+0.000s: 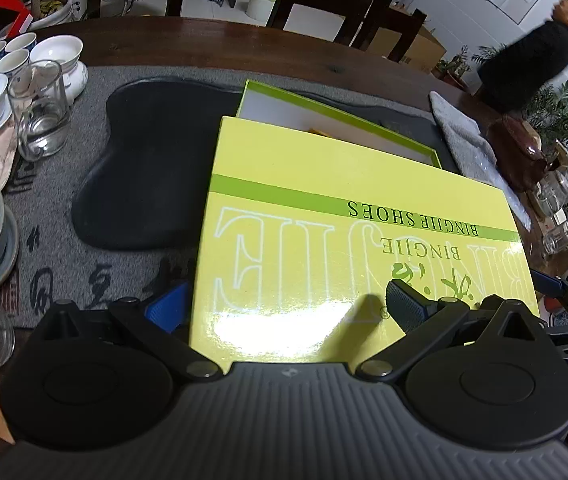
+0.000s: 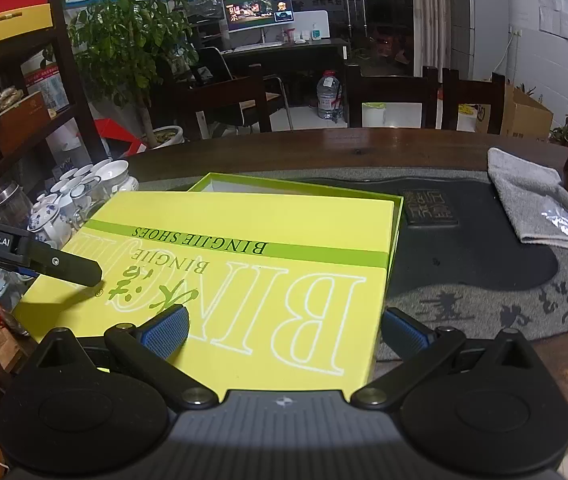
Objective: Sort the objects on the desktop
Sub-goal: 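Lower the yellow lid onto the green box with both tools, then press the yellow lid down over the box rim with both tools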
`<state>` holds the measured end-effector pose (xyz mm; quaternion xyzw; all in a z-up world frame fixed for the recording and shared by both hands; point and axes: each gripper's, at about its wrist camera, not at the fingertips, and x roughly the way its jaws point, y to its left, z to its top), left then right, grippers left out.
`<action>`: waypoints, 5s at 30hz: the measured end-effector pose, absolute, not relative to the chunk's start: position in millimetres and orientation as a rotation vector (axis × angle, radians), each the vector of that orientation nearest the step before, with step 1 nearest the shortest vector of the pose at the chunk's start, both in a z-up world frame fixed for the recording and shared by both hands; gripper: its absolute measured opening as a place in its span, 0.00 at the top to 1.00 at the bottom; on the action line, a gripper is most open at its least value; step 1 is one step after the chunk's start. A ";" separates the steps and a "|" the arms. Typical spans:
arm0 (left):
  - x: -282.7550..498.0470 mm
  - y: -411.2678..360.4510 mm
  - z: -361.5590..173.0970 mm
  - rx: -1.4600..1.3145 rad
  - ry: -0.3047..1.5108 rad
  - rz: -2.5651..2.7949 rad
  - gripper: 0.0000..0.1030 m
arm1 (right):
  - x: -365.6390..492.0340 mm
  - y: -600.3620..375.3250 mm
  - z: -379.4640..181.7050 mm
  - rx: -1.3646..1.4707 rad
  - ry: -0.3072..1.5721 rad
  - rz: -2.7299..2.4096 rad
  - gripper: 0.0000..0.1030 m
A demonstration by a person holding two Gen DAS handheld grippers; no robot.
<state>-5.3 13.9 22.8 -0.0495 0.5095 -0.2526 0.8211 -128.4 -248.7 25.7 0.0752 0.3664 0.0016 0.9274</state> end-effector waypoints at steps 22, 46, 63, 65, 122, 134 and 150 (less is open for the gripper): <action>-45.4 23.5 15.1 -0.078 1.107 -0.539 0.01 | -165.2 -244.5 11.0 0.210 0.782 0.007 0.00; -49.5 22.7 -0.3 -0.065 1.153 -0.528 0.01 | -173.3 -243.8 -6.1 0.256 0.832 0.004 0.00; -46.7 14.9 15.2 -0.046 1.107 -0.545 0.01 | -178.1 -247.0 6.9 0.266 0.789 -0.007 0.00; -45.4 14.4 19.0 -0.047 1.096 -0.546 0.01 | -176.9 -248.0 10.9 0.263 0.775 -0.007 0.00; 120.4 -55.5 -6.9 -0.106 0.930 -0.539 0.01 | -15.3 -313.3 -24.9 0.238 0.758 -0.044 0.00; 118.7 -45.2 -8.0 -0.125 0.932 -0.540 0.01 | -5.5 -310.3 -20.7 0.224 0.778 -0.024 0.00; 117.3 -41.6 -15.3 -0.140 0.957 -0.536 0.01 | 2.0 -308.3 -25.1 0.191 0.800 -0.018 0.00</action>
